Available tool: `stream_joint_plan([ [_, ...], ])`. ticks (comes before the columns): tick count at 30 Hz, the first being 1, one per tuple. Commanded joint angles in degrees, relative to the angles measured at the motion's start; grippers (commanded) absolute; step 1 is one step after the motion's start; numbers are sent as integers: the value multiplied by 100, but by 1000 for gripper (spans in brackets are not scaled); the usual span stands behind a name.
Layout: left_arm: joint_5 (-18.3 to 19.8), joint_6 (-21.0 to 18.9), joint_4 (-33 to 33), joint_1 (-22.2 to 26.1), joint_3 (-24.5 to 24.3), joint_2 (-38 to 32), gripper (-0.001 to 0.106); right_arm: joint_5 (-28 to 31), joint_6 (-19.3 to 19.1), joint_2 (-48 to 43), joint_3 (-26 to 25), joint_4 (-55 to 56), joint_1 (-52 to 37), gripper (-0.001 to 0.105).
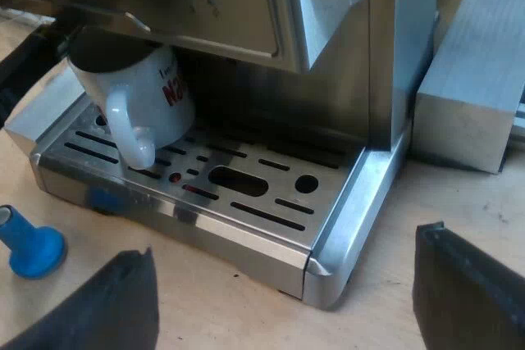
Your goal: Remove mug from coffee machine
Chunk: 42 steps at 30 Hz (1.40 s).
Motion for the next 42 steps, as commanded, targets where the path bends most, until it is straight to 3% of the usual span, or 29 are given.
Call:
stream_joint_plan([
  [1,-30,40,-401,-29,248,-10,89,-68,-120,72,-19,-88,34,67],
  [3,-32,40,-407,-29,367,-10,89,-68,-149,104,11,-102,96,67],
  [5,-32,40,-406,-29,575,-10,89,-68,-564,103,207,-120,438,67],
  [8,-32,40,-406,-29,829,-10,89,-68,-782,103,411,-203,838,67],
  [17,-32,83,-620,-29,1016,-10,89,355,-799,103,1084,-872,1858,67],
  [29,-32,83,-578,-29,1016,-10,89,354,-59,234,2205,-2848,2545,67],
  [42,-32,-21,-905,-29,1016,-10,89,1144,-8,1514,2362,-4687,2946,63],
])
